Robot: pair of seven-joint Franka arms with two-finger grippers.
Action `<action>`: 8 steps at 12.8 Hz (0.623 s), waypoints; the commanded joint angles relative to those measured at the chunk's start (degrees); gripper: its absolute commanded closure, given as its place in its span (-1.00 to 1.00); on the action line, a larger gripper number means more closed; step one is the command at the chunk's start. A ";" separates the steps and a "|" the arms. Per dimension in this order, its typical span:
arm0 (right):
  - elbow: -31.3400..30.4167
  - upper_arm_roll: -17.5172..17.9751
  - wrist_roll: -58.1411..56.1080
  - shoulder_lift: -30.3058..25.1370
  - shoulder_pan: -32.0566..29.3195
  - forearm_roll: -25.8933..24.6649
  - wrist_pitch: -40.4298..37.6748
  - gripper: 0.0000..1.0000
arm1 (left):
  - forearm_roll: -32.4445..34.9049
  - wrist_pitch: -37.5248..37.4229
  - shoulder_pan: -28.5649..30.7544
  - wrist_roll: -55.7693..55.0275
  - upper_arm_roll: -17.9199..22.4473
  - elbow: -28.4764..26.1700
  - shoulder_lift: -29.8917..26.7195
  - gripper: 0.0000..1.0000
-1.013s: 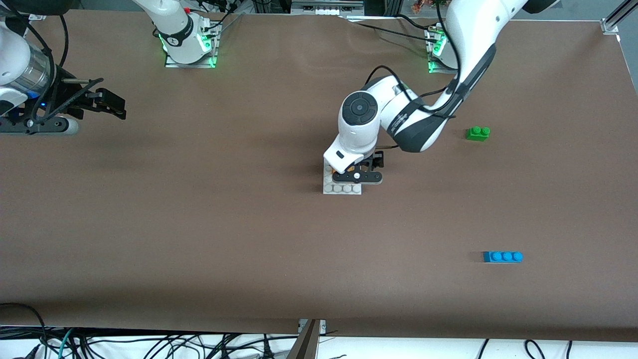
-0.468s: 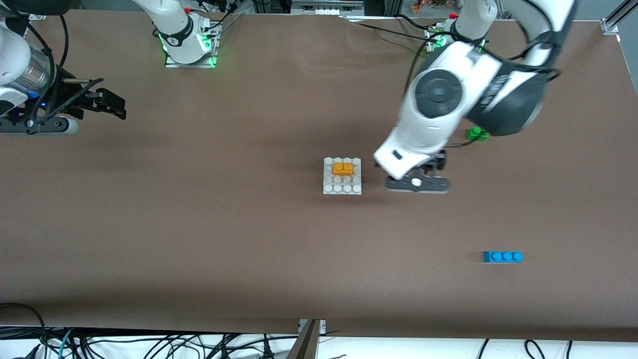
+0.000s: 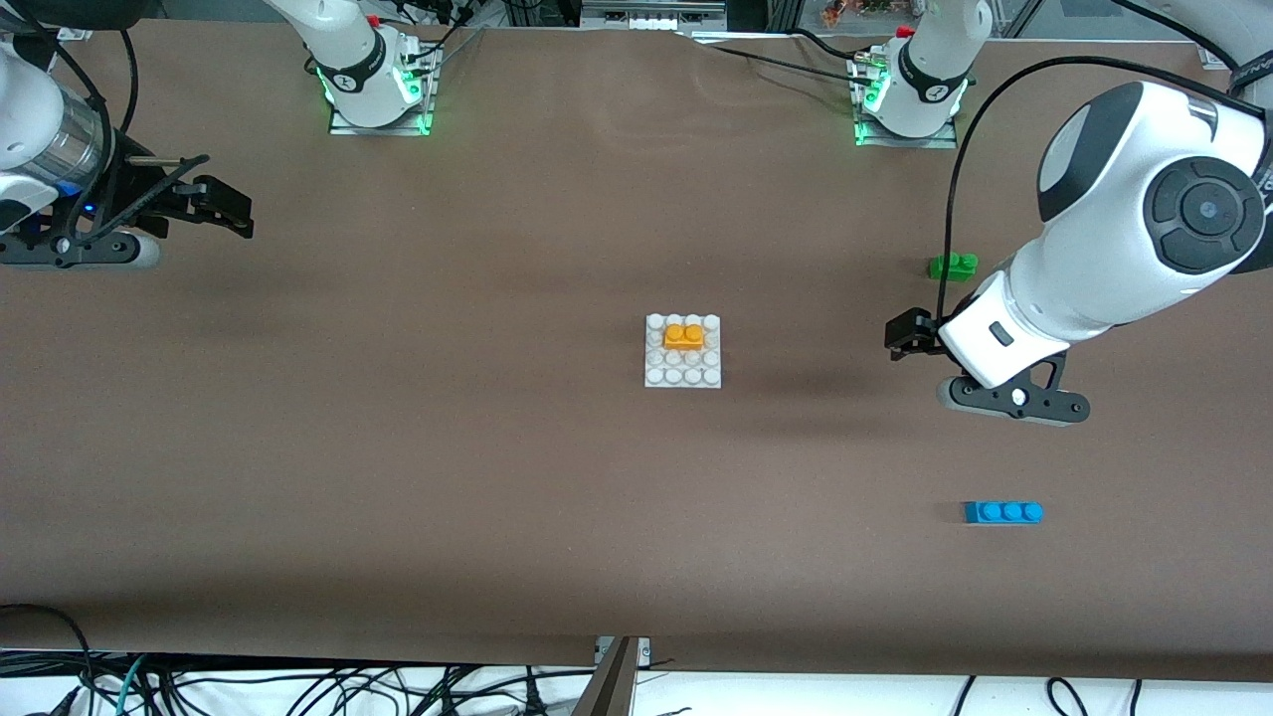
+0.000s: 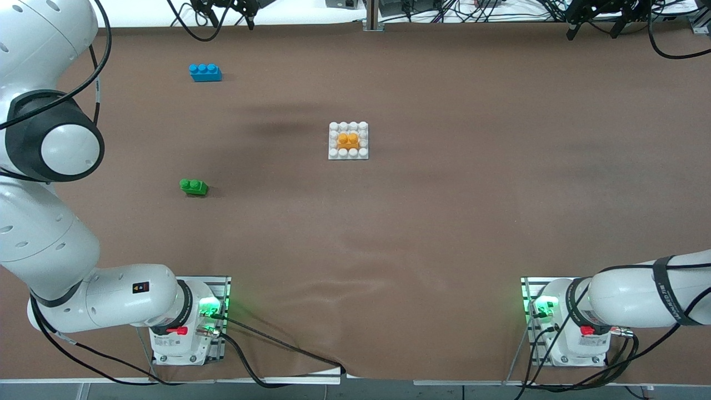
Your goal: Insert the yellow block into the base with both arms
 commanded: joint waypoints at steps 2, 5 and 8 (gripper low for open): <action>-0.92 0.30 -0.54 -1.35 0.09 -0.69 0.18 -1.00 | -0.63 -2.85 -0.89 1.97 0.34 -0.51 -2.65 -1.00; -0.92 0.30 -0.54 -1.35 0.09 -0.69 0.18 -1.00 | -1.33 -2.50 -3.69 4.95 5.86 -0.86 -3.71 -1.00; -0.92 0.30 -0.54 -1.26 0.09 -0.69 0.18 -1.00 | -6.48 -0.05 -7.65 6.46 15.25 -4.09 -7.22 -1.00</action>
